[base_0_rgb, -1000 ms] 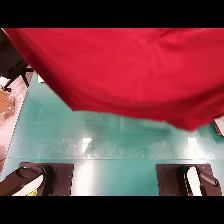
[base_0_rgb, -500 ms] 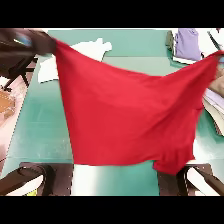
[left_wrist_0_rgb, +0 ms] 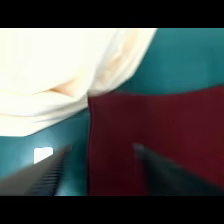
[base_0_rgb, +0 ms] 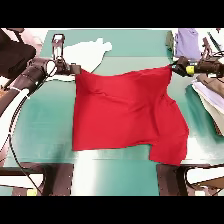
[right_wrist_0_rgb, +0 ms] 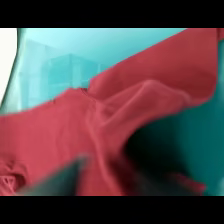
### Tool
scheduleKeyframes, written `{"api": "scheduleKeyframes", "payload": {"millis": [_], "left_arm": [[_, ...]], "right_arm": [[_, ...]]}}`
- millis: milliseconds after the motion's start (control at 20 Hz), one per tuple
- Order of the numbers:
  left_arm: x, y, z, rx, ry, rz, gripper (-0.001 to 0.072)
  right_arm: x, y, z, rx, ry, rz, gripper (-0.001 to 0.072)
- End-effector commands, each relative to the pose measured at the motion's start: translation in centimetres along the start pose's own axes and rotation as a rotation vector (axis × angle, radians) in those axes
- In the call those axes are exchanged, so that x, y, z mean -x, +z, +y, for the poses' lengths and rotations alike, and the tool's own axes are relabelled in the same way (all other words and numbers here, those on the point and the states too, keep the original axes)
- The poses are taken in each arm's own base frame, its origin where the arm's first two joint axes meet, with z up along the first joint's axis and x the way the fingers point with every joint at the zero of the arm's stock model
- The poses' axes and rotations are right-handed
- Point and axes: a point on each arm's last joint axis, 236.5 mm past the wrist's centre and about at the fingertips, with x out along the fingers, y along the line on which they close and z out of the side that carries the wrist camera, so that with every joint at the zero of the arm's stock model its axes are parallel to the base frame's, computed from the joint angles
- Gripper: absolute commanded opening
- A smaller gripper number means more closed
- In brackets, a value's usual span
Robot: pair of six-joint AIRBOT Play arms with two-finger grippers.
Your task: Fold the shirts.
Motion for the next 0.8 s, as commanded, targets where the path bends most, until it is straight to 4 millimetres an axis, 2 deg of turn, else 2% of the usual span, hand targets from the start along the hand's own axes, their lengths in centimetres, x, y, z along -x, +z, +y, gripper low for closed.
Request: {"api": "scheduleKeyframes", "payload": {"millis": [0, 50, 150, 200, 250, 300, 400, 550, 600, 650, 700, 750], "left_arm": [[-0.6, -2.0, 3.9, 0.063, 0.073, 0.099, 0.0720], [0.3, -3.2, 5.1, 0.052, 0.099, 0.171, 0.0720], [2.8, -6.1, 7.3, 0.046, 0.133, 0.322, 0.0720], [4.0, -8.3, 8.1, 0.052, 0.131, 0.410, 0.0678], [5.1, -10.8, 8.4, 0.069, 0.108, 0.492, 0.0533], [6.2, -13.4, 7.9, 0.125, 0.051, 0.557, 0.0527], [8.6, -17.3, 4.5, 0.249, -0.146, 0.608, 0.0526], [12.5, -20.7, -0.3, 0.397, -0.397, 0.641, 0.0527], [13.8, -22.3, -1.4, 0.396, -0.454, 0.685, 0.0527], [14.4, -23.9, -1.7, 0.382, -0.468, 0.728, 0.0528], [14.6, -25.1, -1.8, 0.391, -0.471, 0.758, 0.0543], [14.7, -25.9, -1.9, 0.403, -0.471, 0.780, 0.0654]], "right_arm": [[2.5, -1.3, -2.2, -0.058, 0.023, 0.123, 0.0526], [4.3, -2.6, -3.2, -0.068, 0.020, 0.161, 0.0525], [7.6, -5.0, -6.6, -0.108, -0.063, 0.181, 0.0525], [9.2, -6.6, -8.6, -0.144, -0.112, 0.185, 0.0524], [10.3, -8.4, -9.7, -0.166, -0.127, 0.196, 0.0523], [11.2, -10.4, -10.6, -0.188, -0.126, 0.207, 0.0520], [12.2, -13.9, -11.9, -0.231, -0.128, 0.236, 0.0520], [12.9, -19.5, -13.9, -0.313, -0.150, 0.356, 0.0520], [12.8, -21.1, -14.3, -0.324, -0.150, 0.390, 0.0520], [12.6, -22.2, -14.7, -0.345, -0.155, 0.409, 0.0520], [12.3, -22.8, -15.1, -0.351, -0.167, 0.410, 0.0520], [12.1, -23.3, -15.6, -0.352, -0.181, 0.411, 0.0520]]}}
